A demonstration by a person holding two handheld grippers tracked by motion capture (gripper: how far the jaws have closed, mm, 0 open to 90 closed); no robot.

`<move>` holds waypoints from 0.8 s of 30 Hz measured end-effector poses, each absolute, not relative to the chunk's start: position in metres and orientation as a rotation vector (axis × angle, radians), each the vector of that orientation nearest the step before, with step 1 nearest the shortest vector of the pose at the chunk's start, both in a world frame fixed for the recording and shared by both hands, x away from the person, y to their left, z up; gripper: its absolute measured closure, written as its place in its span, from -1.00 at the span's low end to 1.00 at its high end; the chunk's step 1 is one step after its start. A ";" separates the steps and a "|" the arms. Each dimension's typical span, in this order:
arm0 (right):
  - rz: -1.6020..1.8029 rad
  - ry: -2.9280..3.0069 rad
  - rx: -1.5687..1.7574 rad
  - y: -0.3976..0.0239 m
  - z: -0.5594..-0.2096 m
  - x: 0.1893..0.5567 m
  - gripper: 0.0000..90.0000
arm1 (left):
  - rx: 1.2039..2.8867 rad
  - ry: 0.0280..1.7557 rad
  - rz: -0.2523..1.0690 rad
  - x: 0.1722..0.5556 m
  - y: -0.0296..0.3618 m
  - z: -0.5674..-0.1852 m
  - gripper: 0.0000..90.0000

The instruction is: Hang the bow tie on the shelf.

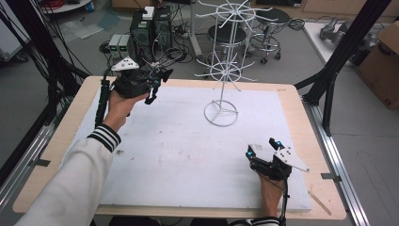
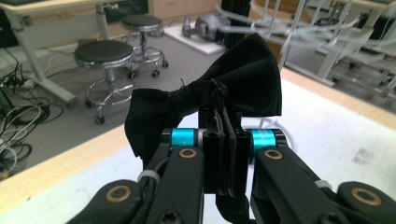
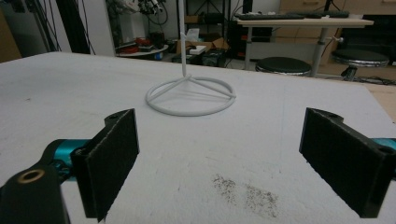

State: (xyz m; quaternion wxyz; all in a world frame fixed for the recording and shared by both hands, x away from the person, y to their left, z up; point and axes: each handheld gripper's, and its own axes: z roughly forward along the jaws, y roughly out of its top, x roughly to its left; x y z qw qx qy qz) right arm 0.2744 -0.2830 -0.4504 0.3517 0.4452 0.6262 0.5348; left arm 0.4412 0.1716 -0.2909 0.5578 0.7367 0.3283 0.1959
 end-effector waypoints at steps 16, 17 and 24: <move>1.381 1.624 1.143 -0.283 -0.450 0.275 -0.76 | 1.670 0.768 0.441 0.449 0.140 -0.275 0.94; 1.381 1.624 1.142 -0.283 -0.450 0.275 -0.76 | 1.667 0.762 0.433 0.449 0.138 -0.274 0.94; 1.382 1.624 1.144 -0.283 -0.450 0.275 -0.76 | 1.689 0.743 0.440 0.450 0.125 -0.269 0.94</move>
